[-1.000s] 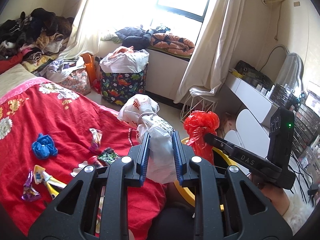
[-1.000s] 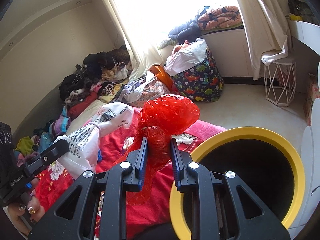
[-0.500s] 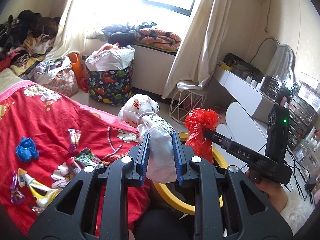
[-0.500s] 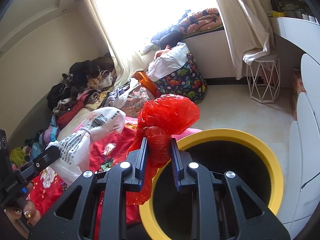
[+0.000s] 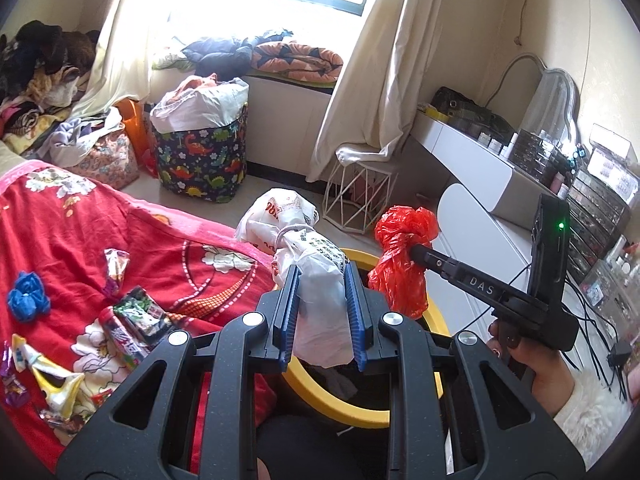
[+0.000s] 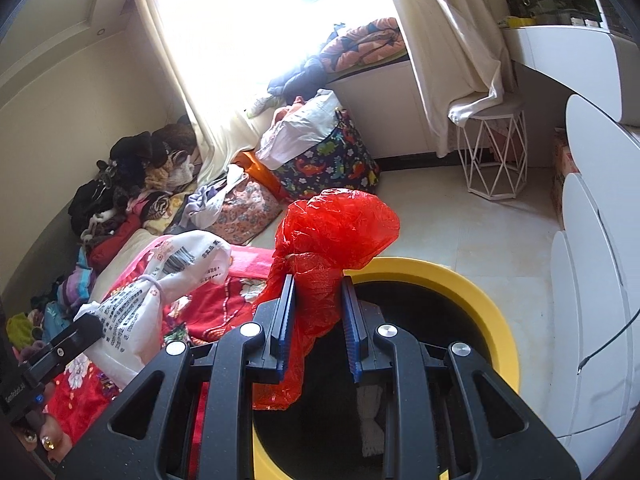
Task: Collect trash
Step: 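Carry the white bag and red bag with both grippers over the bin, then open both grippers to drop the bags into the bin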
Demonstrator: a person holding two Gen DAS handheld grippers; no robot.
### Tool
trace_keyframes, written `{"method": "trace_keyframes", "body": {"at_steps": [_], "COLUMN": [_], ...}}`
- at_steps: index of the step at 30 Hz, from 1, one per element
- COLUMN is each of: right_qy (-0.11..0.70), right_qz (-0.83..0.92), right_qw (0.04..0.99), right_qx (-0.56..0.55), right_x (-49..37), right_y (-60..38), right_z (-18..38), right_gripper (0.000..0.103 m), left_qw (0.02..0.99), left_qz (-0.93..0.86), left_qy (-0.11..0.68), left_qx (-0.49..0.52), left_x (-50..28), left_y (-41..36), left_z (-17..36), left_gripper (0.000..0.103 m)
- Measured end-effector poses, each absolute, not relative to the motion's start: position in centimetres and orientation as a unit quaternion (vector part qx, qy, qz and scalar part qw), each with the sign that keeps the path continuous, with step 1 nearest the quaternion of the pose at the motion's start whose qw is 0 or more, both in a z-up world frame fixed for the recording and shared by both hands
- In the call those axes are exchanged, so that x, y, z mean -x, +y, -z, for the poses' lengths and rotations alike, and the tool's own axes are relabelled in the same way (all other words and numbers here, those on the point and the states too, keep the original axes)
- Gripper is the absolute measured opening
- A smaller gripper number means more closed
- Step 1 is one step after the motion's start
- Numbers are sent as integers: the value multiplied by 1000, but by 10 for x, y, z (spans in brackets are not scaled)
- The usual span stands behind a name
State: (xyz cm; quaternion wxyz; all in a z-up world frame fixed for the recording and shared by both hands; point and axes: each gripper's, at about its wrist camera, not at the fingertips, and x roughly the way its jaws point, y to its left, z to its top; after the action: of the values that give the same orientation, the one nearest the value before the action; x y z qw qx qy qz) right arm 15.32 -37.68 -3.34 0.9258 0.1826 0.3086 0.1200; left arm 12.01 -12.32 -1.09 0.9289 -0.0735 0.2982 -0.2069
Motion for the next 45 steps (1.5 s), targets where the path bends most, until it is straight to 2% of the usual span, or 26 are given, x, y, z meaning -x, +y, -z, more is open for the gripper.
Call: {"method": "trace_keyframes", "body": {"at_steps": [29,34,36,37,38,39,41,43,45], "right_qy": [361,366,371,372,373,374,374,374,373], "right_qz": [-64,-66,-65,-60,-58,-57,-53,-53,-55], "right_qw": [909,907,904,903,903,902,901,901,902], "right_qx": [-198,-199,-203,-205,-207,-210,-214,-213,-209], "right_x": [-153,-155,-156,-156,-157,-156,-155,-154,-153], "right_y": [-414,-416,-416,-417,-418,-419,-420,-420,-417], "right_z": [77,81,83,83,83,84,84,85,82], "right_gripper": [21,24,27,32,37,39,45,47,49], "left_qw": [900,899,900,903,906,909,915,919,923], "left_qz": [243,243,239,230,222,216,201,191,183], "left_qy": [358,363,362,360,358,355,348,342,335], "left_qx": [45,43,42,39,35,34,38,47,54], "left_x": [-129,-130,-131,-131,-131,-130,-129,-129,-129], "left_y": [-173,-177,-177,-177,-176,-175,-169,-162,-156], "left_z": [52,56,58,58,58,58,57,55,53], "left_gripper": [17,17,23,33,50,57,81,91,92]}}
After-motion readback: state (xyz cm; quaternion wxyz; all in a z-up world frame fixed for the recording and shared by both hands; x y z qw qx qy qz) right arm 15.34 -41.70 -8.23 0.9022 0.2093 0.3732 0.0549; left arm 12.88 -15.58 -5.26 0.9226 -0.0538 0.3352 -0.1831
